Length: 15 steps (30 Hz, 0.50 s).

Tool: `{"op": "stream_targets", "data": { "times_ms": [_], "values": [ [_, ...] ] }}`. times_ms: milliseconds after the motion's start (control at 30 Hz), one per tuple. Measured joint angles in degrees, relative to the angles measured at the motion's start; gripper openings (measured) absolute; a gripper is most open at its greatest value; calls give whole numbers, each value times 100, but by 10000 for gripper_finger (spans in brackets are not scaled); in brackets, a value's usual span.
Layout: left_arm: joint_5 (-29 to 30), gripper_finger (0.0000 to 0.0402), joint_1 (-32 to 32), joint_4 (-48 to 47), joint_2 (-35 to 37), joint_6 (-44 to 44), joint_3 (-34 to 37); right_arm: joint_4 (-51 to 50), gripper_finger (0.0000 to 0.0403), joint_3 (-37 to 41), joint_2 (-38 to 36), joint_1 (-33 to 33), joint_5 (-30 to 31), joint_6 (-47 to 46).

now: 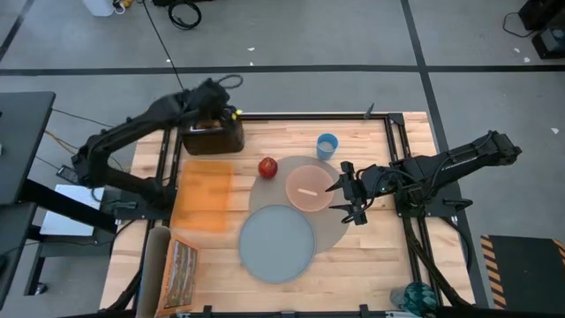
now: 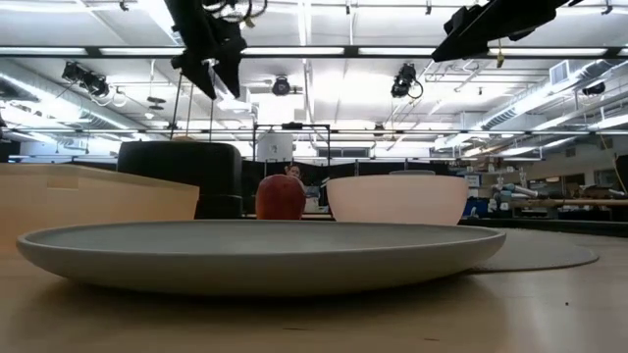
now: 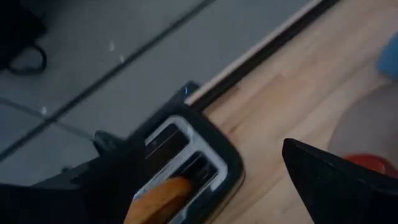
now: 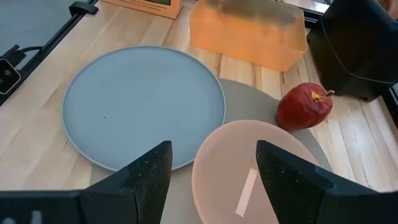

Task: Arrange a breakfast setting
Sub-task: Put the toasted bread from the toaster on the blue plate

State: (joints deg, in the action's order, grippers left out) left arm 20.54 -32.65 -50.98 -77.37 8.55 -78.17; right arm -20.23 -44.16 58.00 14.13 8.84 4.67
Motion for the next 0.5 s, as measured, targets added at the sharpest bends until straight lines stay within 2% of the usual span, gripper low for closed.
{"op": "stream_targets", "data": {
  "times_ms": [267,500],
  "values": [
    [-178,381,-456,-1493,-1130,-3,-1287,-34,240,2,2,2,-2,0],
    [-170,349,-453,-1799,-1678,322,-1524,-11,240,214,0,0,-1,3]
  ]
}}
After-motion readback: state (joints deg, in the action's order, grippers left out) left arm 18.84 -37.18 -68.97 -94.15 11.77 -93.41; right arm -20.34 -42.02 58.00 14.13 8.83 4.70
